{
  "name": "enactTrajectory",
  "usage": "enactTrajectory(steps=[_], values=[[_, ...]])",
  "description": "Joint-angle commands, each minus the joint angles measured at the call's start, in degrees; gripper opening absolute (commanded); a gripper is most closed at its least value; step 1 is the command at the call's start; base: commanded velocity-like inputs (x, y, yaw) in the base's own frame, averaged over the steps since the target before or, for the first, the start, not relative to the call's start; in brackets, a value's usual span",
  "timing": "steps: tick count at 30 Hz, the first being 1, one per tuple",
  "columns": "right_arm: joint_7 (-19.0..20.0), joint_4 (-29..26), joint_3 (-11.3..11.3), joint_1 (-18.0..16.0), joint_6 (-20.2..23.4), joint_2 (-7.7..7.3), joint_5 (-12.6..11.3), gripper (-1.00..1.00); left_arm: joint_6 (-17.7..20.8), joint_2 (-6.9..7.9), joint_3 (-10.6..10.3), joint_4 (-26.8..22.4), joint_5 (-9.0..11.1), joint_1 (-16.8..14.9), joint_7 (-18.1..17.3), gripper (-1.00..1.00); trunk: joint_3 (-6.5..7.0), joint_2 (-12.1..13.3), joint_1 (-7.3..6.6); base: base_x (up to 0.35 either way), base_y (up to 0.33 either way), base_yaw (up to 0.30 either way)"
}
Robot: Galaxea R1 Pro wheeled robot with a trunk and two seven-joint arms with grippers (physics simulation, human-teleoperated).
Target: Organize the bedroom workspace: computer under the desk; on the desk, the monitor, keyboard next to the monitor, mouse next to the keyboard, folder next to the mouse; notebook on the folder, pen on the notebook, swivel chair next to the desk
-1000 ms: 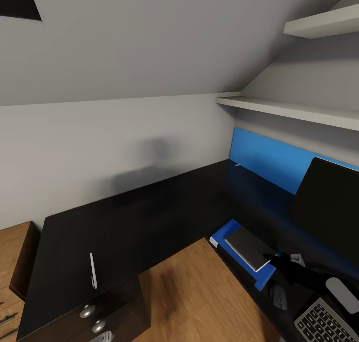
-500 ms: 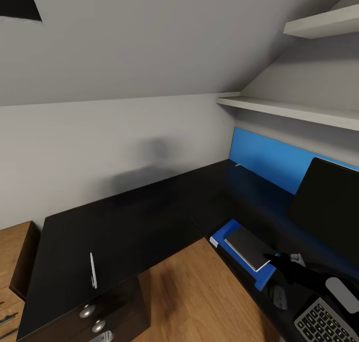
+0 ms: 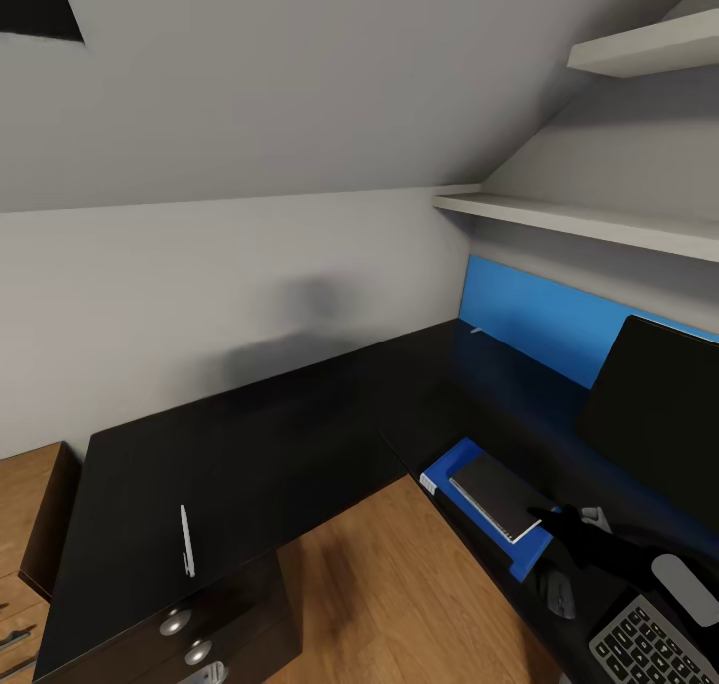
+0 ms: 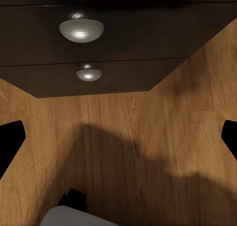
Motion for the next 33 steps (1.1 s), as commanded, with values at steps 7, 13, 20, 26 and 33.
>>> enactTrajectory(steps=[7, 13, 20, 26, 33], values=[[0.20, 0.06, 0.24, -0.05, 0.10, -0.07, -0.35, -1.00, -0.07, -0.03, 0.04, -0.04, 0.60, -0.02, 0.08, 1.00, -0.07, -0.05, 0.01, 0.000, 0.000, 0.000], [0.22, 0.06, 0.24, -0.05, 0.11, -0.07, -0.35, -1.00, -0.07, -0.03, 0.04, -0.04, 0.60, -0.02, 0.08, 1.00, -0.07, -0.05, 0.01, 0.000, 0.000, 0.000], [0.22, 0.07, 0.24, -0.05, 0.10, -0.07, -0.35, -1.00, -0.07, -0.03, 0.04, -0.04, 0.60, -0.02, 0.08, 1.00, -0.07, -0.05, 0.01, 0.000, 0.000, 0.000], [0.26, 0.05, 0.24, -0.05, 0.12, -0.07, -0.35, 1.00, -0.07, -0.01, 0.04, -0.04, 0.60, -0.02, 0.08, 1.00, -0.07, -0.05, 0.01, 0.000, 0.000, 0.000], [0.20, 0.11, 0.24, -0.05, 0.10, -0.07, -0.35, 1.00, -0.07, -0.02, 0.04, -0.04, 0.60, -0.02, 0.08, 1.00, -0.07, -0.05, 0.01, 0.000, 0.000, 0.000]])
